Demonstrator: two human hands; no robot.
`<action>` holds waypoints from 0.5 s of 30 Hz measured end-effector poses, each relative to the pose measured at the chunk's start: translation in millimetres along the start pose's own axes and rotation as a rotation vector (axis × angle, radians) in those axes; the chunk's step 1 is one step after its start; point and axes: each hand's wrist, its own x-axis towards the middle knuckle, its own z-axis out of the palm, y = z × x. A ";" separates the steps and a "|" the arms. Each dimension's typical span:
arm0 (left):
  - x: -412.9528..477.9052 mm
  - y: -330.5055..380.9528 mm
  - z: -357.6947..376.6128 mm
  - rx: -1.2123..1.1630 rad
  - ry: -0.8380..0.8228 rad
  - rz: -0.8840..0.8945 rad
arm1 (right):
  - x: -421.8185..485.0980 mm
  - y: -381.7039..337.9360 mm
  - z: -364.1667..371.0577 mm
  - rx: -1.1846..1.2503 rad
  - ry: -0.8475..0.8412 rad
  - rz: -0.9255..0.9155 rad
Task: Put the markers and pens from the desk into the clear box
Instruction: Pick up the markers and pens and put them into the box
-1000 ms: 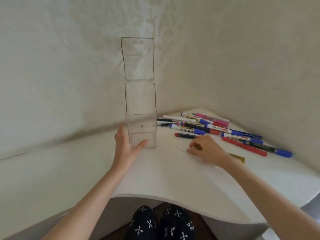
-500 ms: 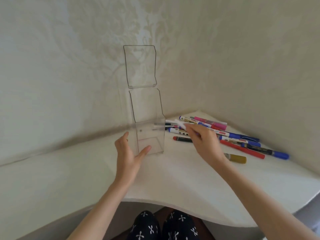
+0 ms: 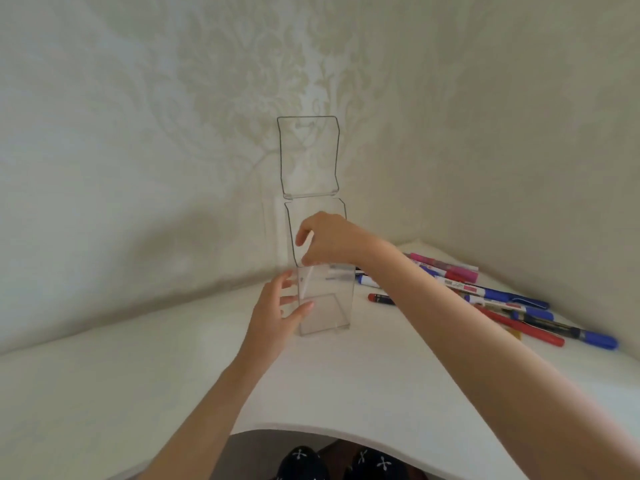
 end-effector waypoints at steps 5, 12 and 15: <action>-28.8 20.8 -0.2 0.230 0.204 0.306 | -34.5 27.0 -15.6 0.192 0.071 0.004; -29.0 37.4 85.2 0.247 -0.311 0.433 | -125.6 179.7 -24.7 0.122 0.260 0.235; -6.2 42.7 127.6 0.215 -0.347 0.388 | -155.5 229.7 -3.9 0.155 0.317 0.344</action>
